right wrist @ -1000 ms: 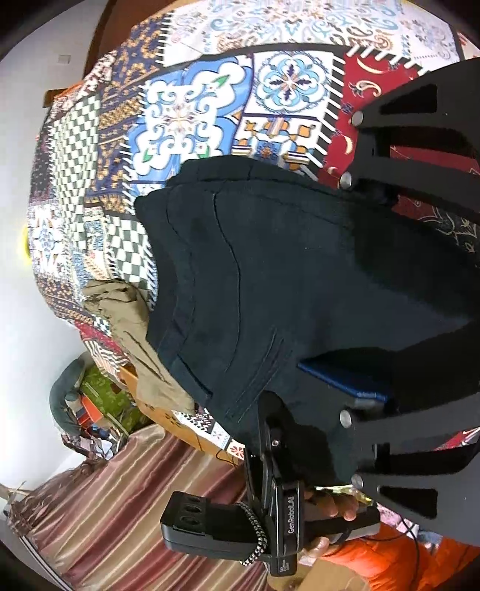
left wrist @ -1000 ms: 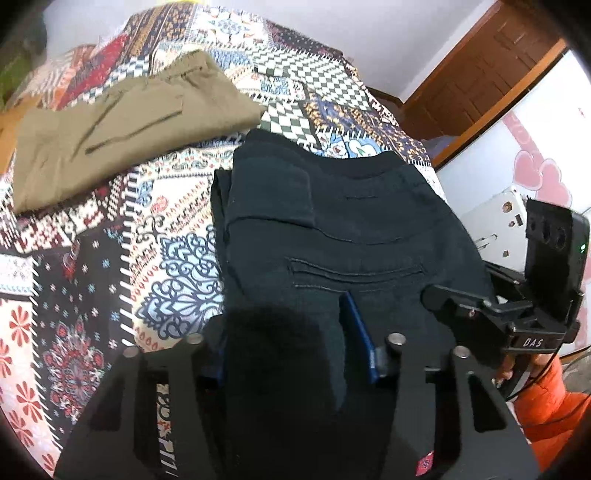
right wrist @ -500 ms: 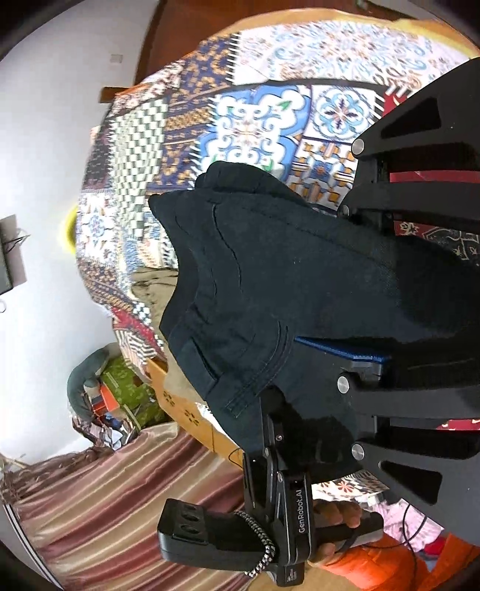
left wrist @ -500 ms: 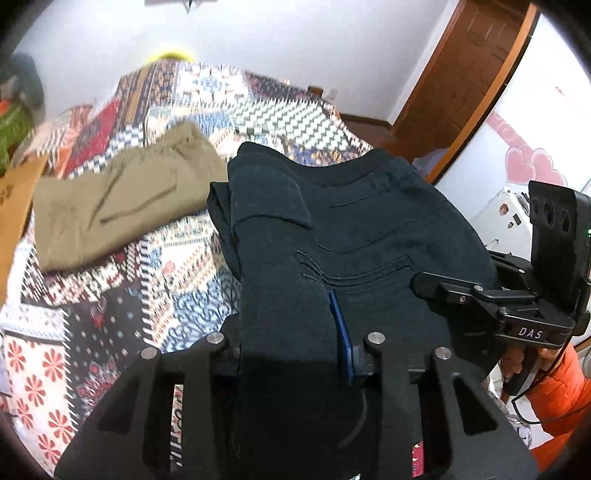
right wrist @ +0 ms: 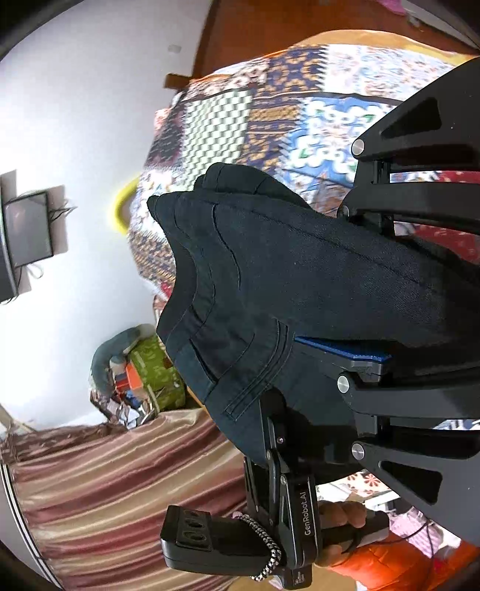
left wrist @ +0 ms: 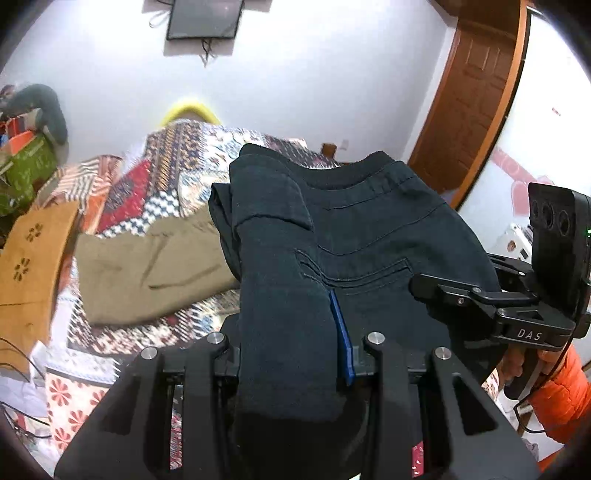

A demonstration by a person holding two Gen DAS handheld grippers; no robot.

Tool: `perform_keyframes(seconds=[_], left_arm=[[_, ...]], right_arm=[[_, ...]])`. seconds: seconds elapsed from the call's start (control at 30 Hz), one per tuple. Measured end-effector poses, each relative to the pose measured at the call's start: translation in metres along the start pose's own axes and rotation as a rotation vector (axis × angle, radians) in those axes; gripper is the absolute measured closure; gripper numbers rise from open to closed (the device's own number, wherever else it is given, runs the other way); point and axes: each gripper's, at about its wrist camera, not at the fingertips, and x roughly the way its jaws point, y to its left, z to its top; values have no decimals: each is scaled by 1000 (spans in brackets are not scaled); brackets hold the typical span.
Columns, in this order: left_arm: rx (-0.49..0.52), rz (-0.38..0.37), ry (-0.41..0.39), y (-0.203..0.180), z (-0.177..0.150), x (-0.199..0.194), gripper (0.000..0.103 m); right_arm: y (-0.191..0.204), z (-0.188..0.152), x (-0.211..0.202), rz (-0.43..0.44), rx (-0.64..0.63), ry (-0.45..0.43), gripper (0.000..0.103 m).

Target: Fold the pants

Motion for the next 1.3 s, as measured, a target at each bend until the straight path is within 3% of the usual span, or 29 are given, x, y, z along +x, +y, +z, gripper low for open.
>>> perform_keyframes(seconds=[0.4,0.67,1.0,1.3], left_arm=[[-38,82,-89,62,34,-13,67],[-43,143,-107,106,56,-4,67],[-97,148,-73,169,73,46,67],[-169,157,22,215,61,114,67]], right_arm=[[21,54,48,45,-101,-43,67],[30,86,94,71,-159,-49,67],[28,110,161,89,-158,-21,67],[9,101,225,111,-108,71,66]])
